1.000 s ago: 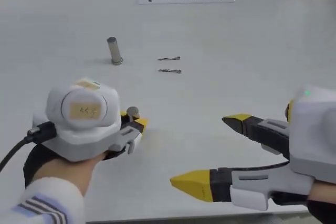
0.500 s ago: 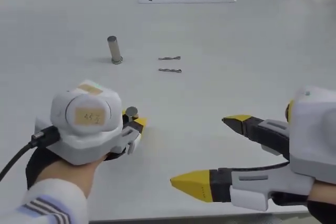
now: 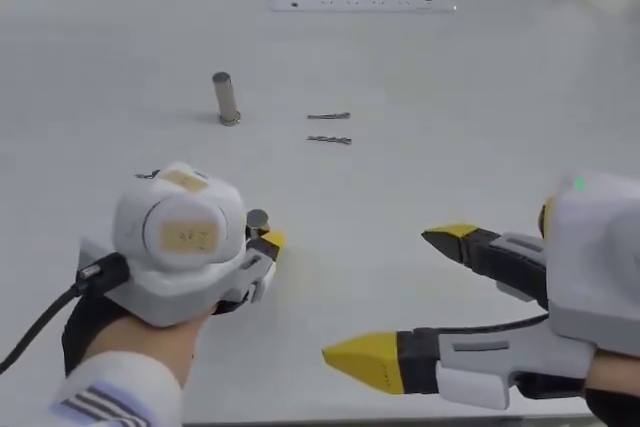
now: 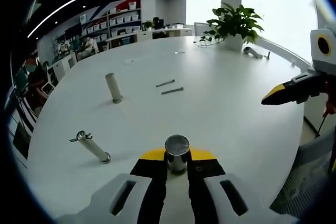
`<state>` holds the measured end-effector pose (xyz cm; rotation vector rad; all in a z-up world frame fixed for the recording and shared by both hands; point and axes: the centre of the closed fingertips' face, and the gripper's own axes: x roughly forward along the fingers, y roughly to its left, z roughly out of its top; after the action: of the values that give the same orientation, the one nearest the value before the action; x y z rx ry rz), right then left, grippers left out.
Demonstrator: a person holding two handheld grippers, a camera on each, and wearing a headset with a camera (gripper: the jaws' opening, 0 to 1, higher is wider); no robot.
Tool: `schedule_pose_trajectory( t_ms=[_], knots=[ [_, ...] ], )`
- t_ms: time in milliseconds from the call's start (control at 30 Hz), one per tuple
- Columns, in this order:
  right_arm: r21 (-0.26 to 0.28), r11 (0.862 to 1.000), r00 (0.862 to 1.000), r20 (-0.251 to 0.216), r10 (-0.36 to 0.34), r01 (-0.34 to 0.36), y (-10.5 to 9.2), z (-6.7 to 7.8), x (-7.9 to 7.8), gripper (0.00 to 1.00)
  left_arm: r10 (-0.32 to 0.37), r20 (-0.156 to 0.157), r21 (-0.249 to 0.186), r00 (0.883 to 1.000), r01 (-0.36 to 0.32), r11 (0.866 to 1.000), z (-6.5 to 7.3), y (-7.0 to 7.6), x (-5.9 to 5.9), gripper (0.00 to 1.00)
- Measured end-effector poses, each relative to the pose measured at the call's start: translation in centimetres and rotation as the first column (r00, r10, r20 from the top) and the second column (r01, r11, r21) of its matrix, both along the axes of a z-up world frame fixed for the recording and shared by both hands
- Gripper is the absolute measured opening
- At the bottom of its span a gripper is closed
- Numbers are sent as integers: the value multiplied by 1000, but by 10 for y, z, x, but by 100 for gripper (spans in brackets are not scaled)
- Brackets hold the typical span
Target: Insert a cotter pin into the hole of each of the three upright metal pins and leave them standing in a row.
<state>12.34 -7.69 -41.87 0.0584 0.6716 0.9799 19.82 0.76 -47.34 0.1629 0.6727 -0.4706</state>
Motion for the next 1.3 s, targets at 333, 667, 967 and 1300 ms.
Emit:
schedule_pose_trajectory(
  t_ms=[333, 667, 967, 1300],
  knots=[
    [-10, 1000, 1000, 11, 12, -11, 2, 3, 4, 94, -105, 21, -78, 994, 106, 991, 26, -7, -4, 33],
    [-17, 1000, 1000, 25, 11, -11, 0, 9, 7, 94, -296, 172, -140, 939, 321, 937, 77, -5, -24, 57],
    [-49, 999, 999, 36, -12, 14, -9, 11, 12, 94, -357, 200, -266, 913, 401, 877, 99, 1, -42, 87],
    [-76, 995, 996, 54, -67, 71, -20, 15, 22, 94, -419, 151, -337, 896, 445, 830, 94, 13, -69, 99]
  ],
)
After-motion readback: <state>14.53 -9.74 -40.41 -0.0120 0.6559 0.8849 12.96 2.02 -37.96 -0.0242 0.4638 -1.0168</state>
